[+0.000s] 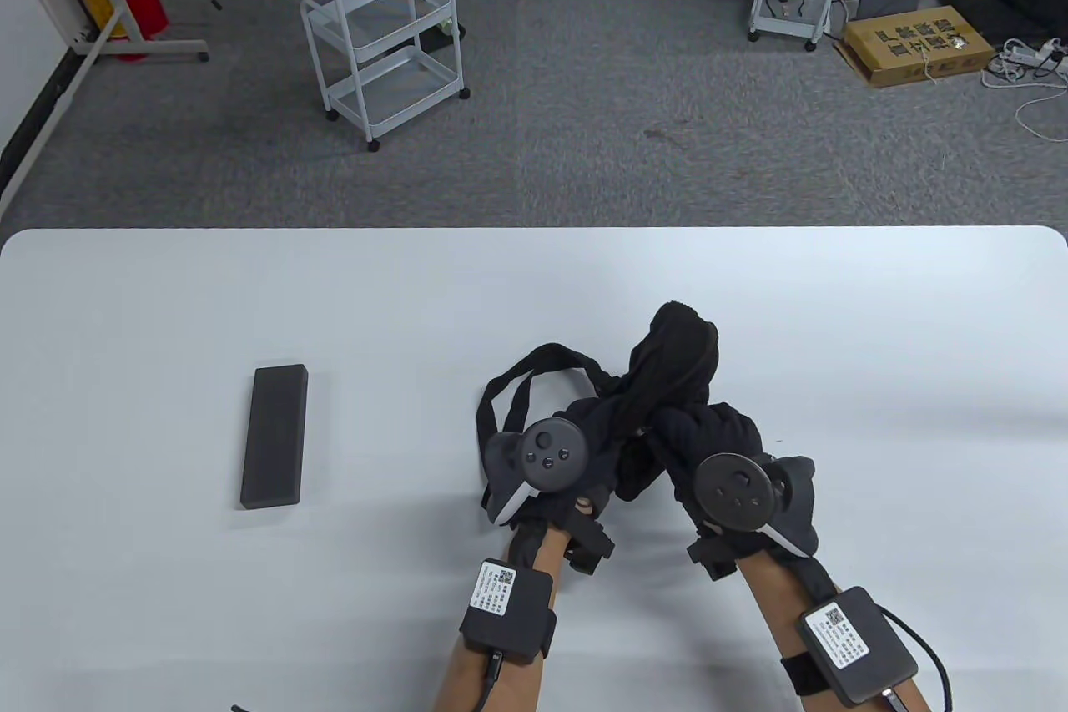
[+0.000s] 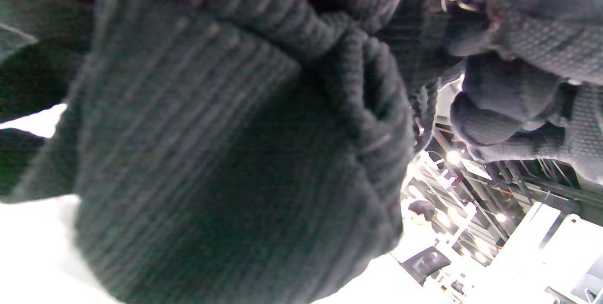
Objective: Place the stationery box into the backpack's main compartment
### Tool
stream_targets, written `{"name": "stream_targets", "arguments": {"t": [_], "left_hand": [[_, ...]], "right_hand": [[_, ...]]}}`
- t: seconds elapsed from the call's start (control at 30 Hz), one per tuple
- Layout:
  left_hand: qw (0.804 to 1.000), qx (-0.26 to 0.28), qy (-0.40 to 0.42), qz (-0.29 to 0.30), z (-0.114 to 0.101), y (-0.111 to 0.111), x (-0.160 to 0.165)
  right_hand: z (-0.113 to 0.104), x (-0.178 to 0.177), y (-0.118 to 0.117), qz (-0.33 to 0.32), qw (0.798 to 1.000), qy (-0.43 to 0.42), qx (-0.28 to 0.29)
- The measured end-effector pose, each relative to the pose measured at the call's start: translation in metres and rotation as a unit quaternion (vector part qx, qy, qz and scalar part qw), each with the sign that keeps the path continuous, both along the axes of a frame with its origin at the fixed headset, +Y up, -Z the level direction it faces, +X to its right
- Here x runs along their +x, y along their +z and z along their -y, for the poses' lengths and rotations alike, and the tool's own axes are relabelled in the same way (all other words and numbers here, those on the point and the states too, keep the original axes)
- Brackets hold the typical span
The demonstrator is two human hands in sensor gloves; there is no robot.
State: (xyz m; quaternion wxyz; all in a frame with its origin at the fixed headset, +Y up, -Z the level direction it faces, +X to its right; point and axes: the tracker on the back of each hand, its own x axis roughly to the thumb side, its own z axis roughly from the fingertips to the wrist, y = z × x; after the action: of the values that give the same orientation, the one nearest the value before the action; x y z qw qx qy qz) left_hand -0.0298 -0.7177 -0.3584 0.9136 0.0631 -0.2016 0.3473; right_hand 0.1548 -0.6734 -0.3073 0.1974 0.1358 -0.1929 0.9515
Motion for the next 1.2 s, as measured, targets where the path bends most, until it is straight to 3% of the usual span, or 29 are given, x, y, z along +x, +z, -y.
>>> {"name": "stream_targets", "arguments": {"t": [1.2], "left_hand": [[1.000, -0.007, -0.006, 0.017, 0.002, -0.002, -0.004]], "right_hand": [[-0.027, 0.043, 0.002, 0.041, 0.994, -0.097, 0.013]]}}
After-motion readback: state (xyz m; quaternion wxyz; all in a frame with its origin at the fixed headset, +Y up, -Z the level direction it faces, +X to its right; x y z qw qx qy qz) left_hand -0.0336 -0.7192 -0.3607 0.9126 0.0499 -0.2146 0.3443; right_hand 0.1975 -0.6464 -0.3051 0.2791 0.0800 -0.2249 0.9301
